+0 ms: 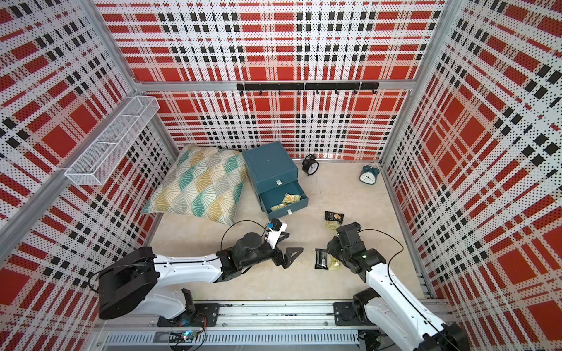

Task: Place the cookies into the drawer by color
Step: Place the cookie in the drawer, then pick up the cookie at the center of the board.

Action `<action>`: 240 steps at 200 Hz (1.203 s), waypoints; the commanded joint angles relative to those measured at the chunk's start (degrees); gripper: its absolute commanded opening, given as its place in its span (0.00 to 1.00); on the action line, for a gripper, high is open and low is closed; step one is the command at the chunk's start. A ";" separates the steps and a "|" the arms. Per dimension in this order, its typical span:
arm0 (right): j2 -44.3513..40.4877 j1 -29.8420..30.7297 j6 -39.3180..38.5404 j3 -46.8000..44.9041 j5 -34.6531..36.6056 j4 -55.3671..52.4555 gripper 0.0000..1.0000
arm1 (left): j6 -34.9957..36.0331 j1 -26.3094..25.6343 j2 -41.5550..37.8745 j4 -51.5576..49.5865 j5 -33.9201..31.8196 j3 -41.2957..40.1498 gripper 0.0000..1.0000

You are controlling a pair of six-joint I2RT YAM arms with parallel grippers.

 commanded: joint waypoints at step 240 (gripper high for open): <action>-0.31 12.34 6.04 -2.31 3.19 -4.25 0.34 | 0.04 0.29 -0.12 -1.37 -0.11 1.18 1.00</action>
